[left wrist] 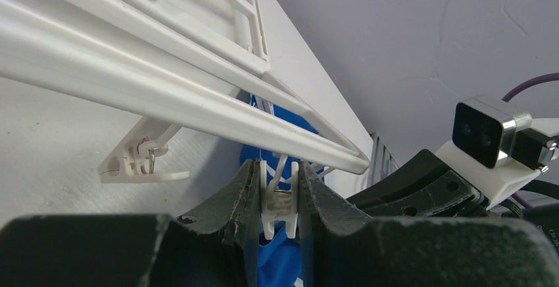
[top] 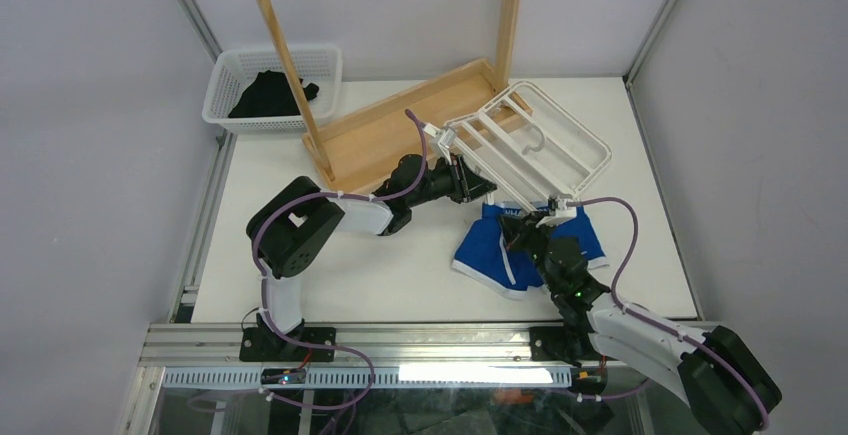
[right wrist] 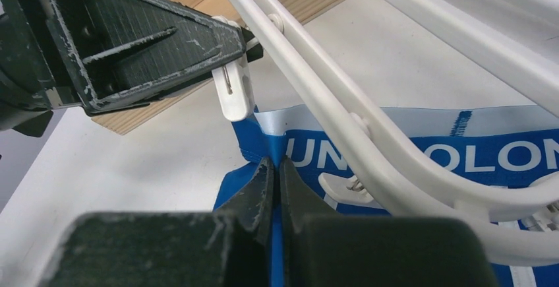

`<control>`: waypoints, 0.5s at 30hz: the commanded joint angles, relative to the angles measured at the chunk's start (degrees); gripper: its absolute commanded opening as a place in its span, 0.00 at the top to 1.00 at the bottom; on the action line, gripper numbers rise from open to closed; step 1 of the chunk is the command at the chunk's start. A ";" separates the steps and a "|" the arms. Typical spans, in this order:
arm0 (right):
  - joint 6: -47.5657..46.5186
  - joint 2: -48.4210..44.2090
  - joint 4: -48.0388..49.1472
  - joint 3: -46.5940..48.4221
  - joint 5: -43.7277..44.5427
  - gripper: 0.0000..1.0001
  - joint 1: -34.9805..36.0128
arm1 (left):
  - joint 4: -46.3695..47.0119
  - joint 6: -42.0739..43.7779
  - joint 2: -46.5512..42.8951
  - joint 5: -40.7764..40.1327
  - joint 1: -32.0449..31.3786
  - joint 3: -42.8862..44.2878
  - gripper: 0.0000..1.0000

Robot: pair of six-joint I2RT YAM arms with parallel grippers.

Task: Clip the underwear to the hanger
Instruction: Clamp the underwear onto the hanger.

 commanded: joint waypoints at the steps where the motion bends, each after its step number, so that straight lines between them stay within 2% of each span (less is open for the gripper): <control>1: 0.55 -2.27 1.53 -1.53 -0.36 1.00 -0.38 | 6.16 -0.88 -2.60 2.55 0.53 -0.13 1.00; 15: -1.33 -4.78 1.74 -3.29 -5.69 1.00 -0.84 | 8.12 -0.51 -2.90 3.03 0.76 -0.34 1.00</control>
